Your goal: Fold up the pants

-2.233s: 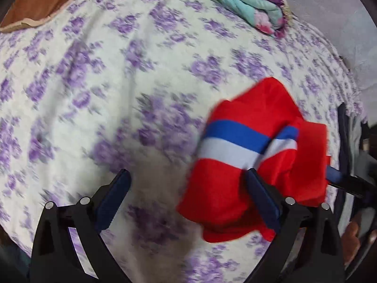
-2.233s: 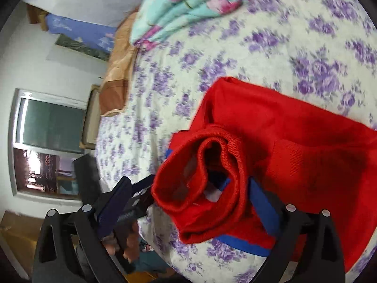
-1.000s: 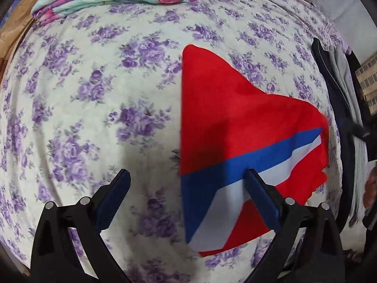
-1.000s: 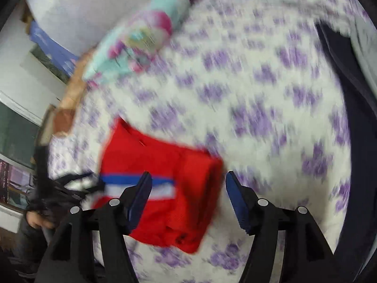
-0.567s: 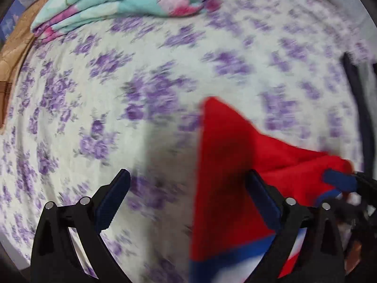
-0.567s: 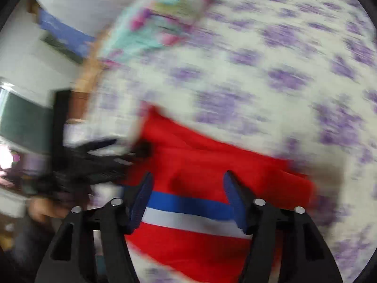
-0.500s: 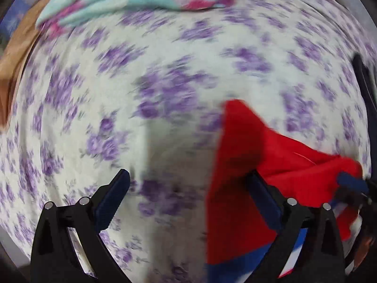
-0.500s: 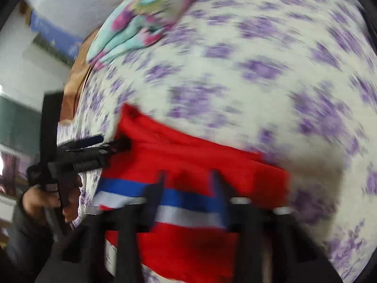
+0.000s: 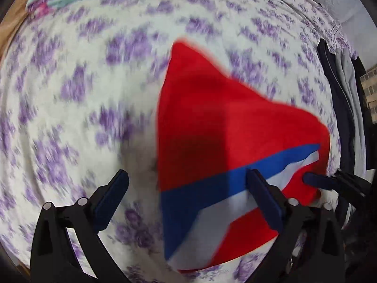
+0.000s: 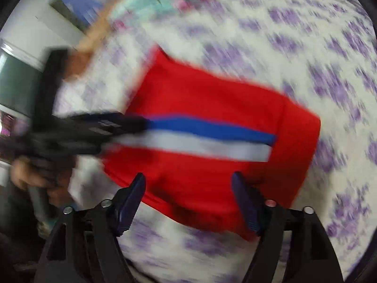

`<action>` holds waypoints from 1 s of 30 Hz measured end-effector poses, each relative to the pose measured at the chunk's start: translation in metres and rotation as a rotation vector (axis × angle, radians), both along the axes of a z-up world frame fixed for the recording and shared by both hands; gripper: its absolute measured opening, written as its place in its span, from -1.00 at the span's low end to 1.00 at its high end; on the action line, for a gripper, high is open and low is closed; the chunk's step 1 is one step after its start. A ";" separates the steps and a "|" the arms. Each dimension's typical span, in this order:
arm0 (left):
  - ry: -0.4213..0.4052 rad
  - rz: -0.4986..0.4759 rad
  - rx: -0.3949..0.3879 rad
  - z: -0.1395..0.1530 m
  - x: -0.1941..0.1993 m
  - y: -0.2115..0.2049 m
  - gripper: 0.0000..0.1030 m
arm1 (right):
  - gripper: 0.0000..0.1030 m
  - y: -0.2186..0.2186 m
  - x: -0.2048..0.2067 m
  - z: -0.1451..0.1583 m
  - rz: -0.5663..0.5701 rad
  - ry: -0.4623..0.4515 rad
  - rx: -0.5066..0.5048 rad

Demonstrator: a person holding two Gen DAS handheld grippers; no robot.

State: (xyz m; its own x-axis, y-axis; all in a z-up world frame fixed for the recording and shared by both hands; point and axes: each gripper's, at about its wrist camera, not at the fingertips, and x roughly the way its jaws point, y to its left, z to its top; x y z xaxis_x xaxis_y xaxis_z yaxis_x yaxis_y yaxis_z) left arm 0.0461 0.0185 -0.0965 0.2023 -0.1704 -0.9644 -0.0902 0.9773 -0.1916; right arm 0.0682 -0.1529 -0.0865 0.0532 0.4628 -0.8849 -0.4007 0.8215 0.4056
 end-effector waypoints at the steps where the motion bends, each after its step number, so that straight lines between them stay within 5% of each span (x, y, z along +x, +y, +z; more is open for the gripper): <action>1: 0.019 0.026 -0.047 -0.007 -0.005 0.008 0.92 | 0.03 -0.008 -0.001 -0.003 -0.016 0.005 0.013; 4: 0.026 0.077 -0.066 -0.004 -0.023 0.024 0.92 | -0.05 -0.031 -0.002 0.008 -0.070 0.039 0.050; 6: 0.000 0.060 -0.013 0.007 -0.032 0.024 0.90 | 0.17 -0.030 -0.005 0.024 -0.062 -0.006 0.047; 7: -0.017 0.048 0.012 0.012 -0.035 0.019 0.90 | 0.51 -0.029 -0.008 0.033 -0.057 -0.047 0.042; 10: -0.009 0.005 0.038 0.007 -0.037 0.005 0.92 | 0.61 -0.027 -0.013 0.035 -0.042 -0.096 0.055; 14: 0.021 0.094 -0.010 -0.006 -0.040 0.009 0.92 | 0.62 -0.027 -0.012 -0.009 -0.063 -0.020 -0.225; 16: 0.030 0.096 -0.006 -0.003 -0.042 0.009 0.92 | 0.62 -0.039 -0.012 -0.011 -0.115 0.032 -0.160; 24: -0.102 0.030 0.043 0.051 -0.056 -0.009 0.90 | 0.80 -0.067 -0.008 0.039 -0.239 -0.100 0.015; 30: -0.065 0.024 -0.013 0.030 -0.036 -0.011 0.90 | 0.85 -0.080 0.003 0.005 -0.382 -0.002 0.164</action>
